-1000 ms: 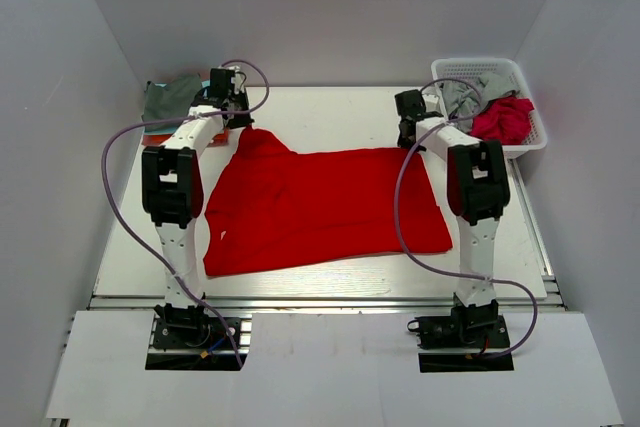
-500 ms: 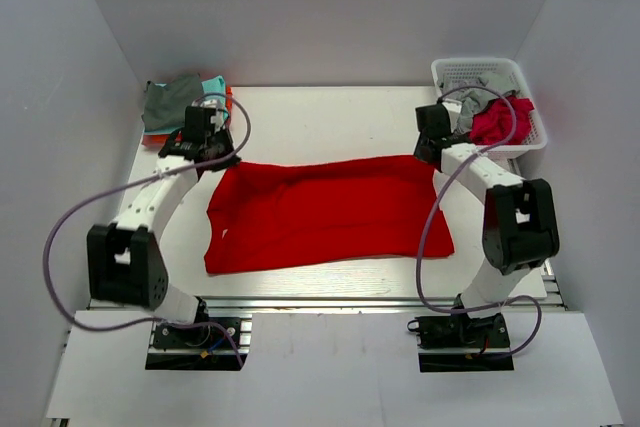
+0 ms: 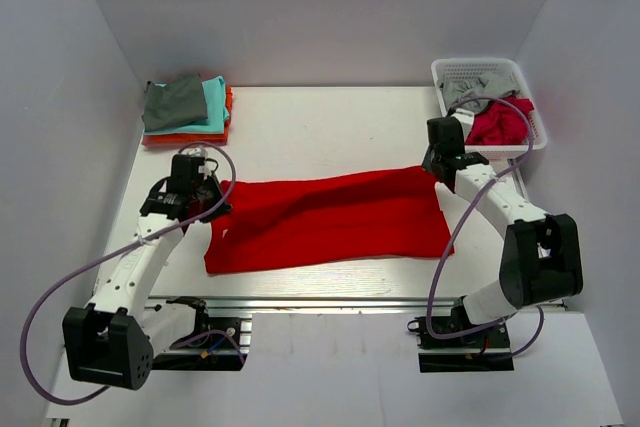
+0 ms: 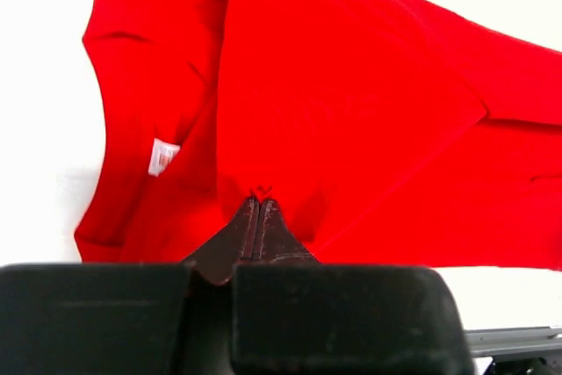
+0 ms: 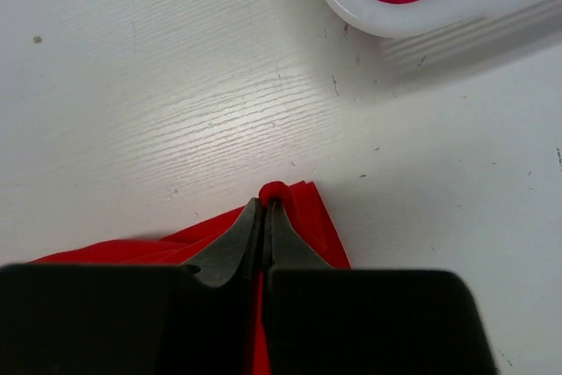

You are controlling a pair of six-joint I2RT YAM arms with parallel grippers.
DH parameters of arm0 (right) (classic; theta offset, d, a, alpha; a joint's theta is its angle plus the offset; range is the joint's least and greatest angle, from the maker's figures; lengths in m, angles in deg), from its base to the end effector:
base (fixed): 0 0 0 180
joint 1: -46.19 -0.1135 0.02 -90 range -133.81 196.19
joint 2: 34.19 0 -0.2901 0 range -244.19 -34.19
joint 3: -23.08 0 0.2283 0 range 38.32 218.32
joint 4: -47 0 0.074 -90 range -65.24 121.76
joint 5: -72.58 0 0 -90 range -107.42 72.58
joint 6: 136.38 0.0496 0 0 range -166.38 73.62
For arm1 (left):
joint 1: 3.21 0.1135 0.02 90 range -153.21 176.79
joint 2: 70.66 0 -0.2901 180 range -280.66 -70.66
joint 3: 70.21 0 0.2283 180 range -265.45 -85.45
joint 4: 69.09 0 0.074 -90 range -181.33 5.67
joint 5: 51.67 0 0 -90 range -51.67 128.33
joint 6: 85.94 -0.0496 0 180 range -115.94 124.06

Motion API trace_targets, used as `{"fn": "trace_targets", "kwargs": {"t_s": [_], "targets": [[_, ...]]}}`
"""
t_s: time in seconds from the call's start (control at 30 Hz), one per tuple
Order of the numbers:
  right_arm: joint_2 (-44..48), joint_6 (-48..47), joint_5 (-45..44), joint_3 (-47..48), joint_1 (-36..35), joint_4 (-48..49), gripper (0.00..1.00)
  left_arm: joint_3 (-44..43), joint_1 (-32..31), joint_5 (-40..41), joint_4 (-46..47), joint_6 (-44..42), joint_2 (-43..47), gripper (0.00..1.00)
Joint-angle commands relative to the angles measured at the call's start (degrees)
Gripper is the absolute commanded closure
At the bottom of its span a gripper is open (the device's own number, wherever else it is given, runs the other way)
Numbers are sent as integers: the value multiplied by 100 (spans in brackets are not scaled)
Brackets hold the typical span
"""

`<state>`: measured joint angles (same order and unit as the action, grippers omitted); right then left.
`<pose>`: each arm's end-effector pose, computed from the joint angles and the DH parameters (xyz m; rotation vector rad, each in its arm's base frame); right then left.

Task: Fold and stack the t-shirts
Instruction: Fold the other side of the tshirt into a rectangle, then rotate the tshirt 90 degrees

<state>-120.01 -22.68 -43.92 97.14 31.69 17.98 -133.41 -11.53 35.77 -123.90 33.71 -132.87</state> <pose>0.3076 0.0567 0.2790 0.4105 2.1609 -0.1588 0.1837 -0.0291 0.2744 -0.4518 2.4991 -0.3235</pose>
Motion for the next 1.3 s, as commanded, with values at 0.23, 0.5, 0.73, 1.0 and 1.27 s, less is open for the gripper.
{"fn": "trace_targets", "kwargs": {"t_s": [0.23,0.5,0.73,1.0,1.27], "targets": [[584,187,58,-855,9,261,100,1122,5,-561,-68,366,456,100],[690,767,-724,-1488,26,-54,67,1334,5,-745,-402,428,403,28],[786,856,-955,-1270,-9,-608,10,728,5,-535,-350,234,281,0],[1410,-216,1619,-1426,-62,858,10,482,5,-1201,1688,77,-694,0],[734,-147,3449,-1673,-106,1571,10,-213,-47,-2036,2744,-196,-2855,0]]}}
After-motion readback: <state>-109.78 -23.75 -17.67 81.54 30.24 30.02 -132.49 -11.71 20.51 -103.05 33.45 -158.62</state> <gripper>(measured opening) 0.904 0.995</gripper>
